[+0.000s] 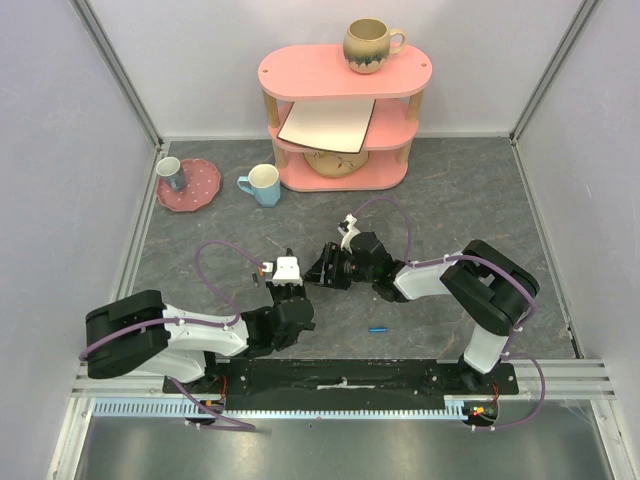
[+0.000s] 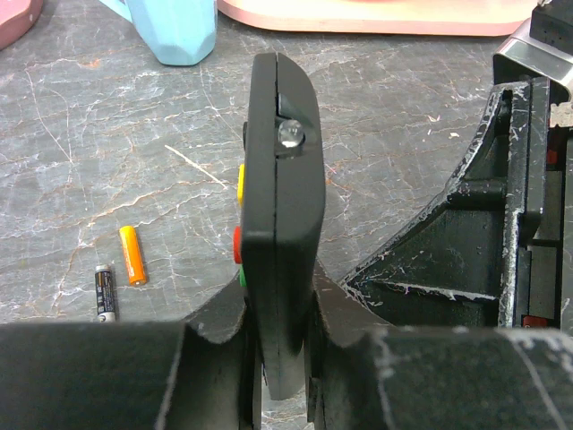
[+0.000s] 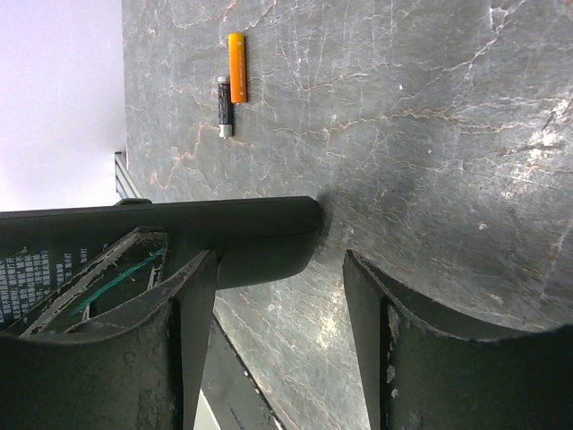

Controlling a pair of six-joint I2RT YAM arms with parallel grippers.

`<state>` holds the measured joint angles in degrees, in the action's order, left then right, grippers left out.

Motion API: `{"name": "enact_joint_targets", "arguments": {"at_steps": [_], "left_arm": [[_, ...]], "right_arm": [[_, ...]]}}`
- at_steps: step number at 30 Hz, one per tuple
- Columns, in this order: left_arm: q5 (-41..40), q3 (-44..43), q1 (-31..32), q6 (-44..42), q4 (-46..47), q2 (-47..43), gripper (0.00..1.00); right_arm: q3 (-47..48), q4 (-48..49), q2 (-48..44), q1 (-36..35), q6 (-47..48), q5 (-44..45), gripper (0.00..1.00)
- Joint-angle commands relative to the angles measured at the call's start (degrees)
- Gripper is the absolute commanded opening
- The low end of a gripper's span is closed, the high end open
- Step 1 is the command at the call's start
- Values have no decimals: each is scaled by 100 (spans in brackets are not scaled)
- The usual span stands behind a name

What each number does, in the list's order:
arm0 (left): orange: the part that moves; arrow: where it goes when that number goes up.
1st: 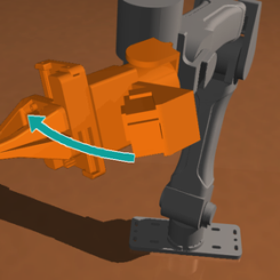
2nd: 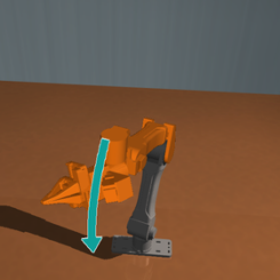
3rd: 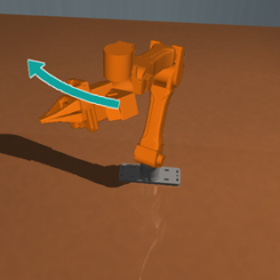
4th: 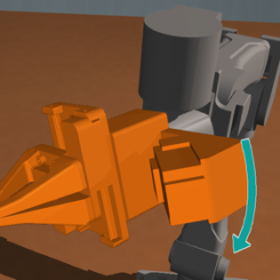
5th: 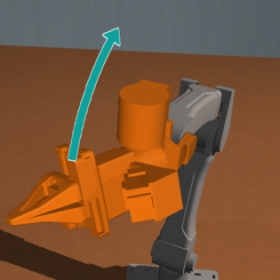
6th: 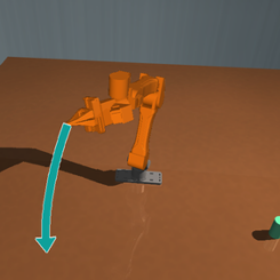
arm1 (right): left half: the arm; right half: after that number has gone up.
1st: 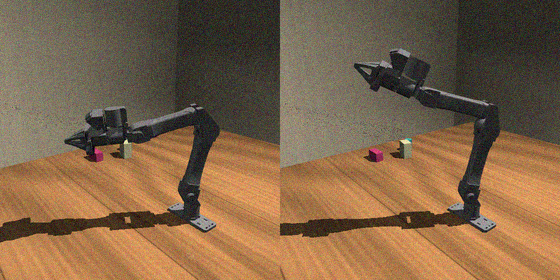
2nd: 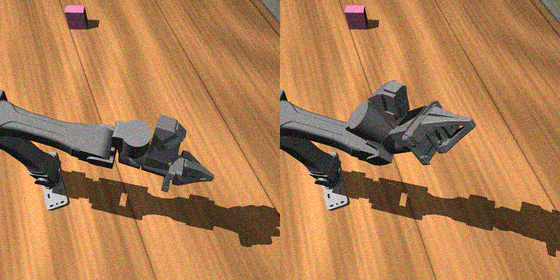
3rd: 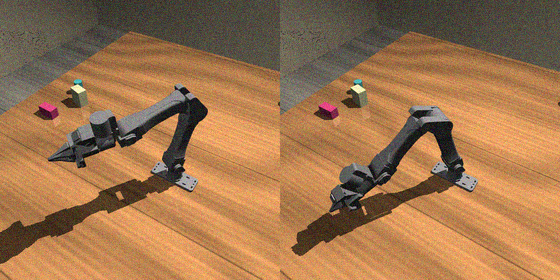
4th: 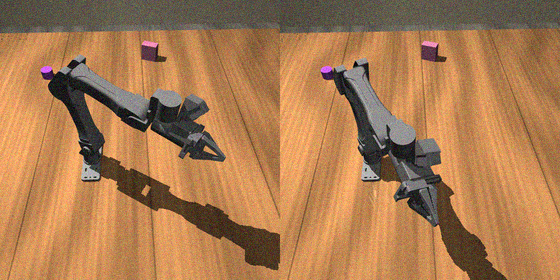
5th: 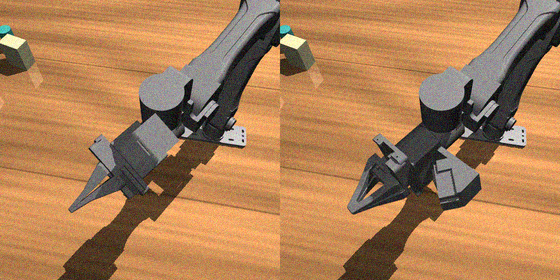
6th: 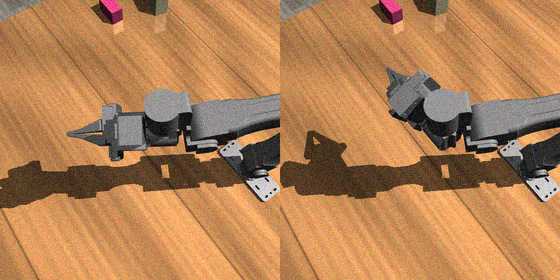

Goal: Load the batteries into the remote control

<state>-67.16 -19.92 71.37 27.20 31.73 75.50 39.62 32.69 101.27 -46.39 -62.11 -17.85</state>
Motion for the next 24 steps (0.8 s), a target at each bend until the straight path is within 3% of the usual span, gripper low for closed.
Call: {"name": "enact_joint_targets", "arguments": {"at_steps": [1,24], "left_arm": [[141,-205,105,-48,53,122,2],[45,-205,105,-66,36,114,2]], "right_arm": [[2,-913,15,-107,436,150,65],[-261,-931,-64,-107,489,150,65]]}}
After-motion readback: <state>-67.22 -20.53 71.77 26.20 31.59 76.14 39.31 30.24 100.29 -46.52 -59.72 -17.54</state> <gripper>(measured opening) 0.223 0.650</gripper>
